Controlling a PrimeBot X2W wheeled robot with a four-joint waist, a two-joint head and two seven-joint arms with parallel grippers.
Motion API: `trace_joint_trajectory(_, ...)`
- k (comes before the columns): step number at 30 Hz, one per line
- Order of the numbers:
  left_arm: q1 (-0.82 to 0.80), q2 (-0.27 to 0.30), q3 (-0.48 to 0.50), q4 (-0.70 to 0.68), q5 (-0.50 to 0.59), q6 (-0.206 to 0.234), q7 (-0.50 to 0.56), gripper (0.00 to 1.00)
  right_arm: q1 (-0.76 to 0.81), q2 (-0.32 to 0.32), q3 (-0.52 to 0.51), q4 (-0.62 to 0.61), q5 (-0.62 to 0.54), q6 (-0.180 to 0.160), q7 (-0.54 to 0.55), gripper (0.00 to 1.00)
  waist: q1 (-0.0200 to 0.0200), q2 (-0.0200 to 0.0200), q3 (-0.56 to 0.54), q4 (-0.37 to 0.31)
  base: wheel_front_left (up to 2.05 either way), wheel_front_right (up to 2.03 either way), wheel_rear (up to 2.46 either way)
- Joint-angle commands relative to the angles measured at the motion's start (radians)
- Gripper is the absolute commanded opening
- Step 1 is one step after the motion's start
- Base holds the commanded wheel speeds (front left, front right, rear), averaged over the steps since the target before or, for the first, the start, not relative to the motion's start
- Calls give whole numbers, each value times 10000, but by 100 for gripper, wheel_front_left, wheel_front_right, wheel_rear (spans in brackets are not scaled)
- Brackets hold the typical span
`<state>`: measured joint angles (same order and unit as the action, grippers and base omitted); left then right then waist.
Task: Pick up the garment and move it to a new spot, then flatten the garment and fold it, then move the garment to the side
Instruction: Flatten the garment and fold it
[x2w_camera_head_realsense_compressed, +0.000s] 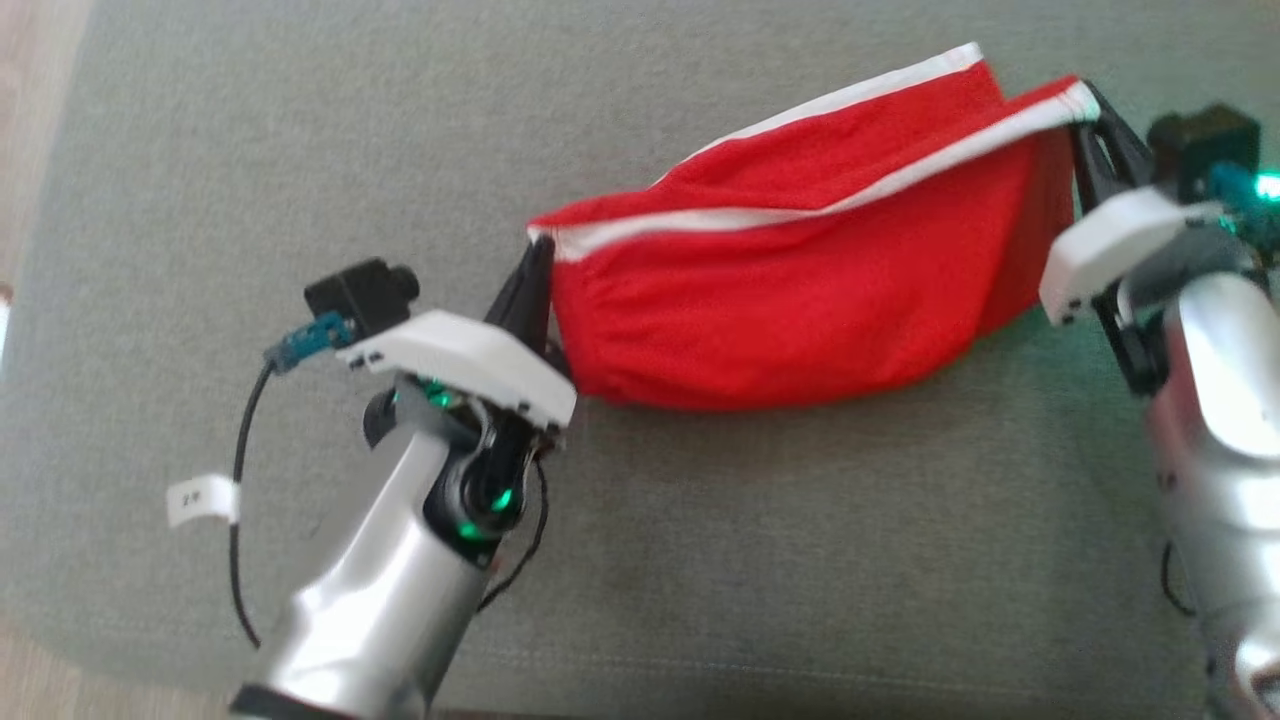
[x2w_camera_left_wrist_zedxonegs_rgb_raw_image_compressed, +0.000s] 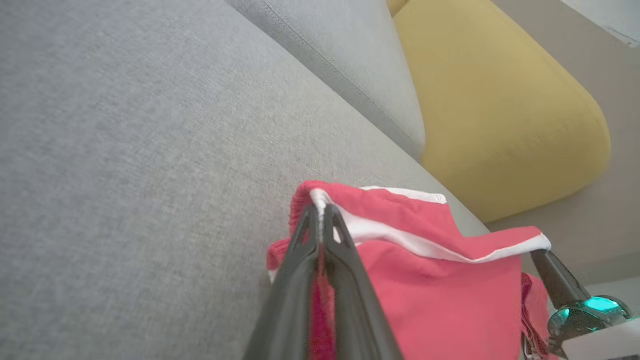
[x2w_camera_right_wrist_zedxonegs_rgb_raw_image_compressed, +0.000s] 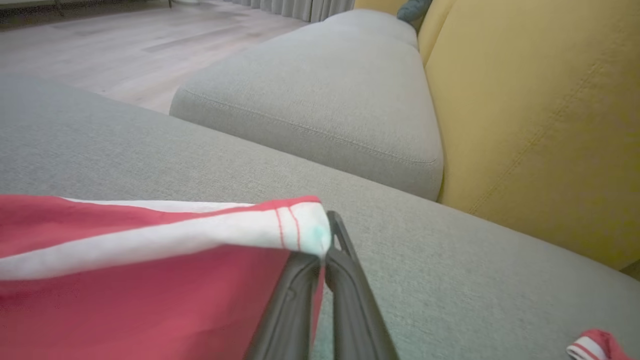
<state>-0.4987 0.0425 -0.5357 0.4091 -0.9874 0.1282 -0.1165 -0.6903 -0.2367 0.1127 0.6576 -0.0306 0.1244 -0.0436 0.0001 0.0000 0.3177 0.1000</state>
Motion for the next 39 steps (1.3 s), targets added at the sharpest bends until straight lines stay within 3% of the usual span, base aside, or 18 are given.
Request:
trace_joint_trajectory(1,-622,79,102,-37,-277,113,-325,0,-539,-84,251,230,26,63,17,0,-1,0,258,239,0,0,0)
trace_joint_trajectory(8,-1332,79,-442,733,-945,243,-912,0,-1556,-27,217,1753,-41,63,-85,0,-1,0,464,427,0,0,0)
trace_joint_trajectory(19,-1935,78,-1032,1530,-1519,88,-1381,0,-2781,231,129,3620,-405,63,-532,0,-1,0,554,479,0,0,0)
trace_joint_trajectory(20,-1964,78,-1043,1557,-1519,72,-1401,6,-2861,258,140,3755,-394,63,-573,0,-1,0,544,481,0,0,0)
trace_joint_trajectory(22,-2028,78,-1050,1569,-1401,36,-1430,42,-3041,292,78,3992,-301,63,-715,57,-1,0,525,492,0,0,0)
trace_joint_trajectory(23,-2043,78,-1050,1556,-1319,6,-1439,73,-3123,297,33,4105,-264,63,-786,100,-1,0,514,501,0,0,0)
trace_joint_trajectory(24,-2048,78,-982,1502,-1202,-11,-1443,100,-3194,296,1,4215,-251,63,-847,100,-1,0,495,515,0,0,0)
trace_joint_trajectory(39,130,427,1077,-1012,2580,-430,-1451,100,-3163,173,-350,5292,332,63,-1603,100,-1,0,-238,451,0,0,0)
